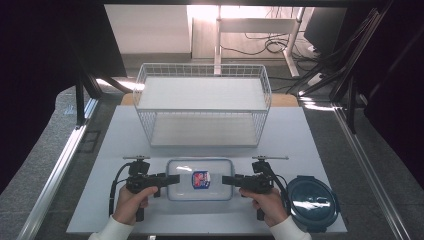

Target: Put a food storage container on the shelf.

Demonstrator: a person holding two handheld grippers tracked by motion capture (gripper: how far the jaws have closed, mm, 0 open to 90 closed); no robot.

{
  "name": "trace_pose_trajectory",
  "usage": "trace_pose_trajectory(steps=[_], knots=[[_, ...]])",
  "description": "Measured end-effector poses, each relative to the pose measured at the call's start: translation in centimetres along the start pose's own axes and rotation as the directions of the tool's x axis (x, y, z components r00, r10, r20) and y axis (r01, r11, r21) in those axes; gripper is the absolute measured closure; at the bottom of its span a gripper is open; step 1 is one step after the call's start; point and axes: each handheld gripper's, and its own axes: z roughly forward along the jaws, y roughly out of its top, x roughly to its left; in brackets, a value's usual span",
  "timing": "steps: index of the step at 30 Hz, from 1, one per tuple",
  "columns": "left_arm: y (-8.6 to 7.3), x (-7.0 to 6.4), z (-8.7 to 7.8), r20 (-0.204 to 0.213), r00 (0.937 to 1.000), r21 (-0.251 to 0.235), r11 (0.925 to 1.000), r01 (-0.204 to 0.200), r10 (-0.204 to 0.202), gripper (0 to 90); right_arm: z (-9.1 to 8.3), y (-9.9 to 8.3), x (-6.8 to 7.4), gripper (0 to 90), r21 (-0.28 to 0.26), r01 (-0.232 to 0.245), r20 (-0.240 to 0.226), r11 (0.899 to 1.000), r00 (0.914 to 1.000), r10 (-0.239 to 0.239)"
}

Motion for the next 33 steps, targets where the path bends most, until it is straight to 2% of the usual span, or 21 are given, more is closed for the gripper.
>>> trace_pose_trajectory(steps=[10, 12, 24, 33], knots=[[0.2, -1.0, -0.9, 0.016, 0.9987, -0.027, 0.9985, -0.048, 0.049, 42.2, -1.3, 0.4, 1.4, 43.0, -0.032, 0.073, 0.016, 0.997, 0.9972, -0.072], [0.2, -1.3, -1.1, 0.022, 0.9982, -0.037, 0.9978, -0.055, 0.055, 42.3, -1.8, 0.7, 1.9, 43.0, -0.037, 0.105, 0.025, 0.994, 0.9943, -0.104], [0.5, -2.3, -2.1, 0.027, 0.9960, -0.069, 0.9941, -0.083, 0.085, 42.8, -2.8, 1.0, 3.0, 43.1, -0.059, 0.154, 0.026, 0.986, 0.9879, -0.153], [0.9, -3.2, -2.7, 0.019, 0.9930, -0.079, 0.9903, -0.115, 0.116, 42.9, -3.5, 1.1, 3.6, 43.1, -0.079, 0.168, 0.027, 0.983, 0.9858, -0.166]])
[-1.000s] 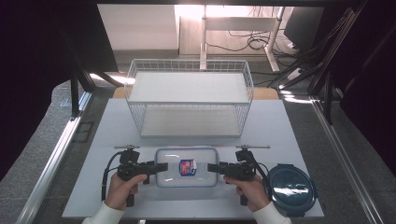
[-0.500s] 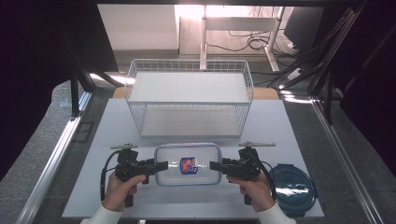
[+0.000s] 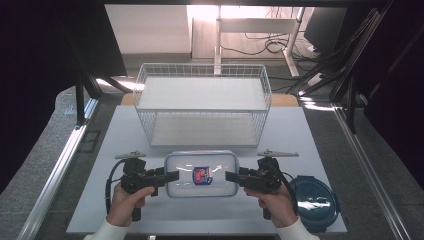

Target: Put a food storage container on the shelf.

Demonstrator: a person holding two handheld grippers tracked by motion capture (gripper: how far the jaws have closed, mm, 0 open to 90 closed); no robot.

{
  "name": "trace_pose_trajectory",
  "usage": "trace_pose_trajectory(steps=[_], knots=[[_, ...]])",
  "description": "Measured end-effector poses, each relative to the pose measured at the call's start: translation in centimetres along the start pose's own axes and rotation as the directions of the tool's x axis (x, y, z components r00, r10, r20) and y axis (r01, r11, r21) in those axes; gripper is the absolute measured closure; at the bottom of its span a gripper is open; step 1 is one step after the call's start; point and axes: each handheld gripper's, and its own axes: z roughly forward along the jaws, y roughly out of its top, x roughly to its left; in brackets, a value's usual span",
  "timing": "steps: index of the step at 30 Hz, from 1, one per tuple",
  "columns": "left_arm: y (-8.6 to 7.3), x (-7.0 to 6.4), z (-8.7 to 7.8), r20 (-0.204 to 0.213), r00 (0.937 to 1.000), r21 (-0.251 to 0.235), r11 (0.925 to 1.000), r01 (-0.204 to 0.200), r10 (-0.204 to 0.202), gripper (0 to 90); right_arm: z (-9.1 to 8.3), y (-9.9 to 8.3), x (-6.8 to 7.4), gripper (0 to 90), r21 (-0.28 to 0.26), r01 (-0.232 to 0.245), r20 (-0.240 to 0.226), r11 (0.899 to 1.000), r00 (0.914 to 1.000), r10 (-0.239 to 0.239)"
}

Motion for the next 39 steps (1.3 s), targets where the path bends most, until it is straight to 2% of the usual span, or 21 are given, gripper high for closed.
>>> trace_pose_trajectory(steps=[3, 15, 26, 31, 39], knots=[[0.3, -0.2, 0.0, 0.003, 1.0000, -0.001, 1.0000, -0.005, 0.005, 42.9, -0.4, 0.3, 0.2, 43.1, -0.007, 0.012, 0.004, 1.000, 0.9999, -0.012], [3.1, -2.0, -0.4, 0.005, 0.9985, -0.022, 0.9982, -0.055, 0.055, 43.3, -2.3, 2.3, 0.4, 43.1, -0.050, 0.035, 0.005, 0.998, 0.9994, -0.035], [4.5, -2.0, -1.3, 0.009, 0.9983, -0.045, 0.9974, -0.057, 0.057, 43.3, -2.4, 4.1, 1.3, 43.4, -0.051, 0.057, 0.008, 0.997, 0.9984, -0.056], [6.1, -2.3, -2.0, 0.004, 0.9975, -0.062, 0.9956, -0.071, 0.071, 43.1, -2.6, 5.6, 1.9, 43.5, -0.068, 0.067, 0.008, 0.995, 0.9977, -0.067], [7.8, -2.2, -2.1, 0.008, 0.9972, -0.063, 0.9953, -0.074, 0.074, 43.1, -2.8, 7.3, 2.0, 43.9, -0.076, 0.075, 0.007, 0.994, 0.9972, -0.074]])
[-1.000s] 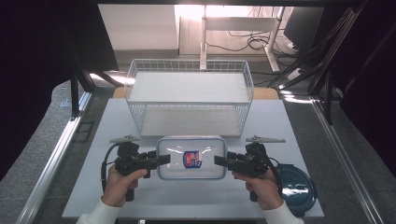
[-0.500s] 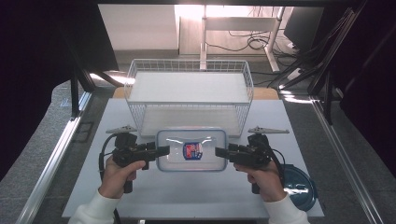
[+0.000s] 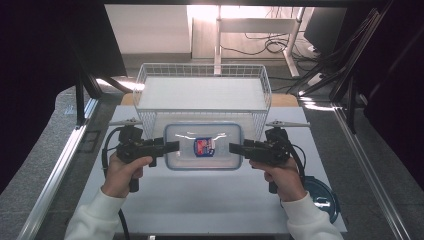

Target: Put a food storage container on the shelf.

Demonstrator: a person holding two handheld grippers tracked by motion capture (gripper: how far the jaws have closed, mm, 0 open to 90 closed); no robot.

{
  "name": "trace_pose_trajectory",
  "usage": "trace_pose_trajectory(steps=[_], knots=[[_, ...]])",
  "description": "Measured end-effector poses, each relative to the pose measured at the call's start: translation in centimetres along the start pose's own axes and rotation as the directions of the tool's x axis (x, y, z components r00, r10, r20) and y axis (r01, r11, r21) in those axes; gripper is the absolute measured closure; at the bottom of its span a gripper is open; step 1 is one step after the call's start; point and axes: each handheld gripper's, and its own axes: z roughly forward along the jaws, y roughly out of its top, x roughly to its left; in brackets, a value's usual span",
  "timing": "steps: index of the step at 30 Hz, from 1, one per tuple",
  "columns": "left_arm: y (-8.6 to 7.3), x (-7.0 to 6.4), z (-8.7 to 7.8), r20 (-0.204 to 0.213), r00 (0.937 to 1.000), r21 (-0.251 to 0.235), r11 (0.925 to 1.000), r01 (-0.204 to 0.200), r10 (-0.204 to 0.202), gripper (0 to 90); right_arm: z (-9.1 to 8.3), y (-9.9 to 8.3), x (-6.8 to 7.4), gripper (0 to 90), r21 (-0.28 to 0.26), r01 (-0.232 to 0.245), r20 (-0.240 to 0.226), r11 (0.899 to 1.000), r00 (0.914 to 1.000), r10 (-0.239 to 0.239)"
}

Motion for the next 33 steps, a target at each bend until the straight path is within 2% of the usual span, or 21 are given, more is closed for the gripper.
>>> trace_pose_trajectory(steps=[23, 33], knots=[[5.0, -0.2, -1.1, -0.001, 0.9994, -0.031, 0.9990, -0.034, 0.034, 43.2, -0.3, 5.3, 0.6, 44.5, -0.020, 0.033, -0.007, 0.999, 0.9994, -0.033], [6.9, -0.4, -1.4, -0.003, 0.9986, -0.033, 0.9981, -0.052, 0.052, 43.2, -0.6, 7.1, 0.6, 44.9, -0.034, 0.037, -0.014, 0.999, 0.9992, -0.037]])
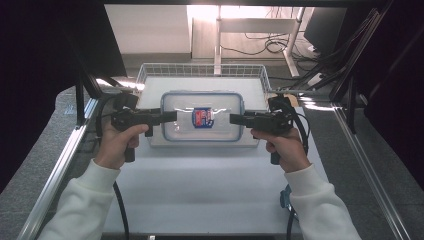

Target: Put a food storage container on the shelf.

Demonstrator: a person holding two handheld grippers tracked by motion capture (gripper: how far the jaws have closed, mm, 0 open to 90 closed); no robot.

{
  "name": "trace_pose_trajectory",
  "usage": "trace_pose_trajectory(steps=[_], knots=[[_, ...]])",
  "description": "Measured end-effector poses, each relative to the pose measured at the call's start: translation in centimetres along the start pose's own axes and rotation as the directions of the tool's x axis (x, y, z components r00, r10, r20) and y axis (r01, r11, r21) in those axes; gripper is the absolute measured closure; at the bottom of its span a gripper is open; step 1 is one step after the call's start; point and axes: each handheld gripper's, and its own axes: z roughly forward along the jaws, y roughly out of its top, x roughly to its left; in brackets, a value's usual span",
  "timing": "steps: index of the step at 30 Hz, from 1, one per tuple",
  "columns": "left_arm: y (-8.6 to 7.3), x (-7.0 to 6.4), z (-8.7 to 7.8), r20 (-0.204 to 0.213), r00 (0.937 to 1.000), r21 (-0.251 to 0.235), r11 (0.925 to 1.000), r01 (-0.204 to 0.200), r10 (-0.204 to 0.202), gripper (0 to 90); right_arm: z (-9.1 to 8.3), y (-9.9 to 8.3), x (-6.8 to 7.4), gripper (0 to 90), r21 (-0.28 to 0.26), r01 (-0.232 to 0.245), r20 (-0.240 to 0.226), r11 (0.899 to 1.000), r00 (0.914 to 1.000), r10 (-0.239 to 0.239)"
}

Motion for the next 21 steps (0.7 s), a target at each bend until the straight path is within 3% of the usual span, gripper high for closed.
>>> trace_pose_trajectory(steps=[21], knots=[[4.0, 1.1, 0.2, 0.025, 0.9997, -0.012, 0.9999, -0.005, 0.005, 43.5, 0.2, 4.0, -0.2, 45.6, -0.008, 0.018, 0.011, 1.000, 0.9998, -0.018]])
